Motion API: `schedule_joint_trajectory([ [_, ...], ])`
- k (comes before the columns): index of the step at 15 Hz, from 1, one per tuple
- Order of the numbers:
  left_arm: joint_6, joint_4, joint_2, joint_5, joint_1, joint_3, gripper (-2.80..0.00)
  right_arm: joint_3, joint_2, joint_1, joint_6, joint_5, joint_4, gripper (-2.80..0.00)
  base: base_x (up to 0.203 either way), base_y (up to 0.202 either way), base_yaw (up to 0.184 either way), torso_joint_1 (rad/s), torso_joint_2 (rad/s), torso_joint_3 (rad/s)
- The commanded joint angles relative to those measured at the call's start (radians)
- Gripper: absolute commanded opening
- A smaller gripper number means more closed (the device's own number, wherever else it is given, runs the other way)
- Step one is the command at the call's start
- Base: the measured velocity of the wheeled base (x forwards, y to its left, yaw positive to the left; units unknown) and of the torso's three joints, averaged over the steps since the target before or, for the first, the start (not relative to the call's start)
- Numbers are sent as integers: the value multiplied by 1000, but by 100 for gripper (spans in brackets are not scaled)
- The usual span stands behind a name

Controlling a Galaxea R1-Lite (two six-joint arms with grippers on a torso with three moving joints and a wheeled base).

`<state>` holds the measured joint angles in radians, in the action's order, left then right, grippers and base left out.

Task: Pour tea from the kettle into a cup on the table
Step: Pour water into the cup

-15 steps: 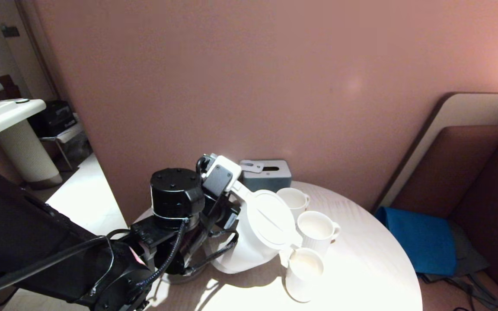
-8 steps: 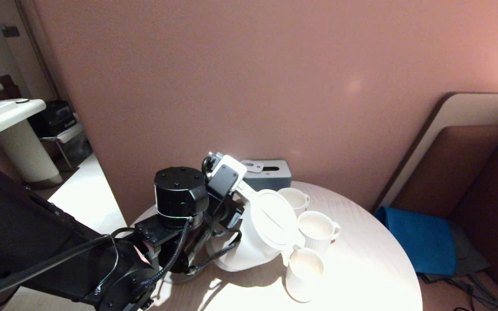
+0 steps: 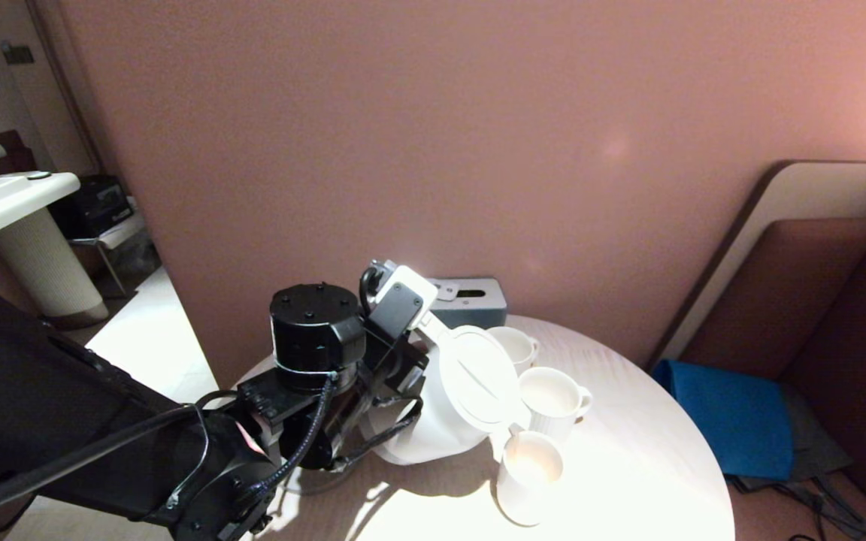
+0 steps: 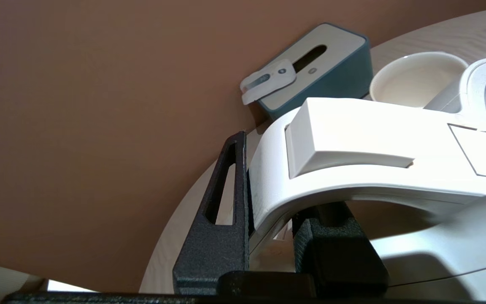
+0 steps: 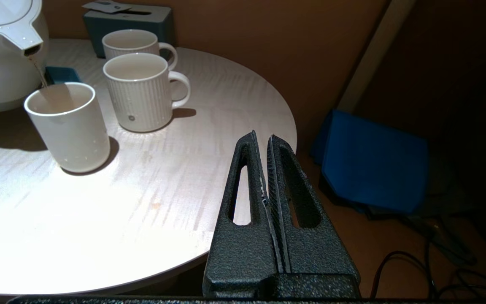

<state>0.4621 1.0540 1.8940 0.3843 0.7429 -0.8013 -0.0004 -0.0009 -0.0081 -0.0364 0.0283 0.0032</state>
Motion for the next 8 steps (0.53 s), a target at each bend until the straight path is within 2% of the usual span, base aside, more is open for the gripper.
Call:
schedule_joint_trajectory([
  [1, 5, 5, -3, 2, 14, -1, -280, 0, 1, 0, 0, 1, 0, -280, 0, 0, 0, 0, 0, 0],
  [8, 50, 4, -4, 2, 30, -10, -280, 0, 1, -1, 0, 1, 0, -280, 0, 0, 0, 0, 0, 0],
])
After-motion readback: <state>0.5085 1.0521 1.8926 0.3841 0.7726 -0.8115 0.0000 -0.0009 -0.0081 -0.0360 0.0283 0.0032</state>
